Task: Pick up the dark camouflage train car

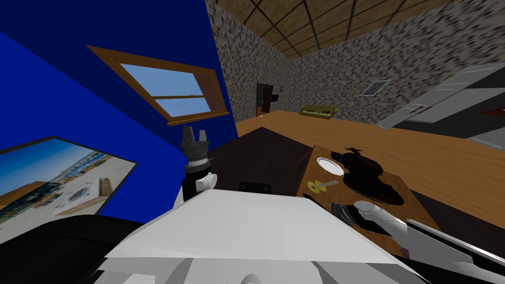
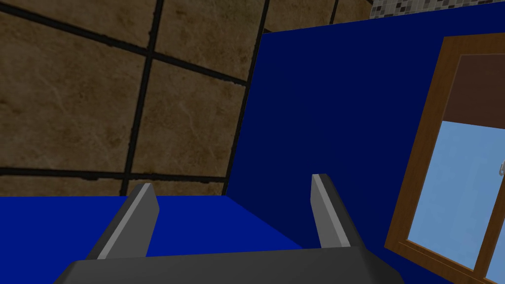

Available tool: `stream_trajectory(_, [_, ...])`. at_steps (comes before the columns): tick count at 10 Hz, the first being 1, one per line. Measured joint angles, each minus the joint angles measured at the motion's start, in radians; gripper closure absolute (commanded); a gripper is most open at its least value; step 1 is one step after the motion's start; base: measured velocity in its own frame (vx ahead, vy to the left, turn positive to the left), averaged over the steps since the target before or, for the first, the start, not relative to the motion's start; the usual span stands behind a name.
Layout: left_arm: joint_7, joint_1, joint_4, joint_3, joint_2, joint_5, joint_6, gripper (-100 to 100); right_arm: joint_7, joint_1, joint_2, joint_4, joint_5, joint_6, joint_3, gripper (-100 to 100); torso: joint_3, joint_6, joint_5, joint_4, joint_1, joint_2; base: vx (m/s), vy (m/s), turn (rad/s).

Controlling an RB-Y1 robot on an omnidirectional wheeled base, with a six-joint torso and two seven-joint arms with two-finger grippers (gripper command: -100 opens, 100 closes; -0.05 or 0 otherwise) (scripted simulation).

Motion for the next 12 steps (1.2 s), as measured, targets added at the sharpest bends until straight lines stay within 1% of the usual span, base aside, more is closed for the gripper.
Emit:
stream_trajectory(1, [0.000,0.000,0.000,0.000,0.000,0.000,0.000,0,-0.021,0.003,-0.011,-0.021,0.007,0.018,0.015,-100,0.000,0.000,0.000,0.000,0.000,0.000,-0.006,-0.015,0.001])
stream_trajectory(3, [0.000,0.000,0.000,0.000,0.000,0.000,0.000,0,-0.060,0.005,-0.014,-0.062,0.010,0.030,0.023,-100,0.000,0.000,0.000,0.000,0.002,-0.001,-0.006,-0.012,0.004])
stream_trajectory(4, [0.000,0.000,0.000,0.000,0.000,0.000,0.000,0,-0.084,0.004,-0.024,-0.084,0.021,0.049,0.046,-100,0.000,0.000,0.000,0.000,0.001,0.000,-0.013,-0.034,0.007])
stream_trajectory(5, [0.000,0.000,0.000,0.000,0.000,0.000,0.000,0,-0.116,0.012,-0.041,-0.124,0.027,0.069,0.061,-100,0.000,0.000,0.000,0.000,0.000,0.000,-0.004,-0.020,0.000])
stream_trajectory(6, [0.000,0.000,0.000,0.000,0.000,0.000,0.000,0,-0.148,0.024,-0.056,-0.175,0.030,0.084,0.068,-100,0.000,0.000,0.000,0.000,0.001,0.000,-0.006,-0.037,0.005])
stream_trajectory(8, [0.000,0.000,0.000,0.000,0.000,0.000,0.000,0,-0.217,0.017,-0.077,-0.254,0.053,0.133,0.123,-100,0.000,0.000,0.000,0.000,-0.002,0.001,-0.028,-0.058,0.013])
stream_trajectory(9, [0.000,0.000,0.000,0.000,0.000,0.000,0.000,0,-0.243,0.013,-0.076,-0.274,0.058,0.150,0.138,-100,0.000,0.000,-0.001,0.000,-0.001,0.001,-0.007,-0.022,-0.001])
stream_trajectory(10, [0.000,0.000,0.000,0.000,0.000,0.000,0.000,0,-0.267,0.015,-0.082,-0.295,0.061,0.158,0.146,-100,0.000,0.000,0.000,0.000,0.000,0.000,-0.008,-0.032,0.003])
stream_trajectory(11, [0.000,0.000,0.000,0.000,0.000,0.000,0.000,0,-0.293,0.015,-0.091,-0.321,0.069,0.177,0.168,-100,0.000,0.000,0.000,0.000,0.000,0.000,-0.011,-0.033,0.008])
stream_trajectory(12, [0.000,0.000,0.000,0.000,0.000,0.000,0.000,0,-0.322,0.017,-0.102,-0.354,0.074,0.192,0.181,-100,0.000,0.000,0.000,0.000,0.000,0.000,-0.019,-0.043,0.009])
